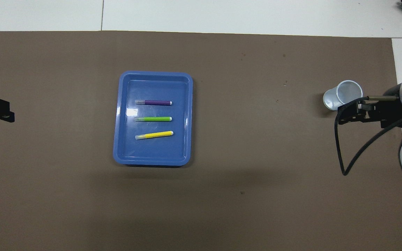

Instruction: Right arm passes pens to left for tray arrangement

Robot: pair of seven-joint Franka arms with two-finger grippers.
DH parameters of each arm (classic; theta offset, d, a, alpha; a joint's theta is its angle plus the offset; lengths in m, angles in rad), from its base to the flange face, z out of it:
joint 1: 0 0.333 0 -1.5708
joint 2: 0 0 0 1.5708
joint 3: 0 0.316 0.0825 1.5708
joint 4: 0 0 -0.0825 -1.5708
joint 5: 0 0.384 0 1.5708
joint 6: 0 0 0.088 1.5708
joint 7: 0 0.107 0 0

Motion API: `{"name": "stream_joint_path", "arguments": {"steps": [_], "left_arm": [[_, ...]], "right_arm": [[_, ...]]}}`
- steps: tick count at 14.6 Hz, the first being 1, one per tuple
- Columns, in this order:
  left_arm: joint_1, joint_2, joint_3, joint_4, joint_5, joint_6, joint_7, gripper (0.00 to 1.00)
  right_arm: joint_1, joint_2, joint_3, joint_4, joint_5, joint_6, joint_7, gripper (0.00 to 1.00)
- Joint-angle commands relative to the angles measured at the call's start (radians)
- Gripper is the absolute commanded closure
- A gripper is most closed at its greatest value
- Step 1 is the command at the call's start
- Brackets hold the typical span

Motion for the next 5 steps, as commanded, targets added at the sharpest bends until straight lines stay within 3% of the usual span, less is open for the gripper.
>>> {"name": "stream_joint_path", "arguments": {"steps": [1,5], "left_arm": [[-0.015,-0.016,0.019,-0.025,-0.016,0.022,0.010,0.00],[-0.015,-0.016,0.019,-0.025,-0.016,0.020,0.010,0.00]], "right_arm": [[-0.007,-0.023,0.007,-0.029,-0.005,0.023,0.012,0.00],[-0.007,-0.023,0.006,-0.031,-0.005,0.021,0.006,0.00]]}}
